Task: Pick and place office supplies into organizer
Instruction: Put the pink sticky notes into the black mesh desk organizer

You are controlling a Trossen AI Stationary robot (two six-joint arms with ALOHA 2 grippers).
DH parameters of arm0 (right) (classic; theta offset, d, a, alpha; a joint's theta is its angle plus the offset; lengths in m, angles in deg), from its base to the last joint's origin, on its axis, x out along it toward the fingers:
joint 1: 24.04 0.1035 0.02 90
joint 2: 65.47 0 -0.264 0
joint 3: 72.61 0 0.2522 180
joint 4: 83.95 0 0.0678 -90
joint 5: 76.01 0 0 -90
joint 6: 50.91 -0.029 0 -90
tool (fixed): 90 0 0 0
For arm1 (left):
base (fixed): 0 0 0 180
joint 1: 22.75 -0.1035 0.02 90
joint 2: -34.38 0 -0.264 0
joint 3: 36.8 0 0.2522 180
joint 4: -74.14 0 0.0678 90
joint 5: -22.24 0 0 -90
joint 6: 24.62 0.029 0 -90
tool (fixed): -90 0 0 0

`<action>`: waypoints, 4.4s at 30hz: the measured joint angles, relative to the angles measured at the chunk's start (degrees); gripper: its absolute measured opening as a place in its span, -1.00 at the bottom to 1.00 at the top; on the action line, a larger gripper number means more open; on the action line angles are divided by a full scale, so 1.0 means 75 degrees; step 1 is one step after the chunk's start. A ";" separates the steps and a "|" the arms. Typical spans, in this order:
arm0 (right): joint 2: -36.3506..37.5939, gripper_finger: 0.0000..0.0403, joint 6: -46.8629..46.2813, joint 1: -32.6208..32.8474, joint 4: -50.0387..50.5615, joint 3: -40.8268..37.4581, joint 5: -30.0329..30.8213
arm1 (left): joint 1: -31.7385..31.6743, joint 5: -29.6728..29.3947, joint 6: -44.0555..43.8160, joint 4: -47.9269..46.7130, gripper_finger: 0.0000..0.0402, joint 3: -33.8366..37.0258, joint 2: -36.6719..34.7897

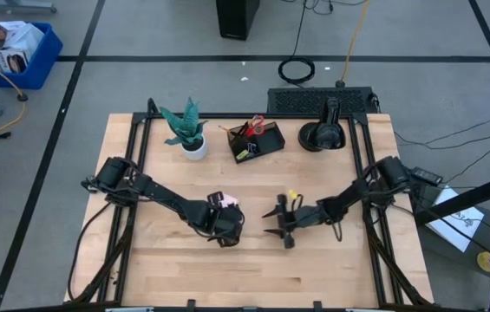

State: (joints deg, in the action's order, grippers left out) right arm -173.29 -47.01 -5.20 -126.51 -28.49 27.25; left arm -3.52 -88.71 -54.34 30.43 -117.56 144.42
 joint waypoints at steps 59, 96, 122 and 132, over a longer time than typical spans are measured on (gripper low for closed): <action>-0.1290 -0.07 0.4028 -0.0192 0.4322 0.3782 0.1775 | 0.0098 0.0183 0.0069 0.0486 -1.00 -0.0030 -0.0522; 0.0224 -1.00 0.2704 -0.0052 0.7808 0.3720 0.3691 | 0.0678 -0.0458 -0.0464 0.0973 0.13 -0.0024 -0.0522; 0.1616 -1.00 0.3726 -0.2068 0.8907 0.3759 0.4621 | 0.0856 0.1145 0.2237 0.8700 0.12 0.2707 -0.1151; 0.1622 -1.00 0.3829 -0.3284 0.8862 0.3762 0.3814 | 0.0700 0.2522 0.2833 1.2984 0.12 0.5605 -0.2544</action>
State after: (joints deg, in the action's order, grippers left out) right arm -161.13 -18.29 -29.82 -60.04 -0.28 55.86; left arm 1.73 -69.80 -33.09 127.81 -75.52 125.34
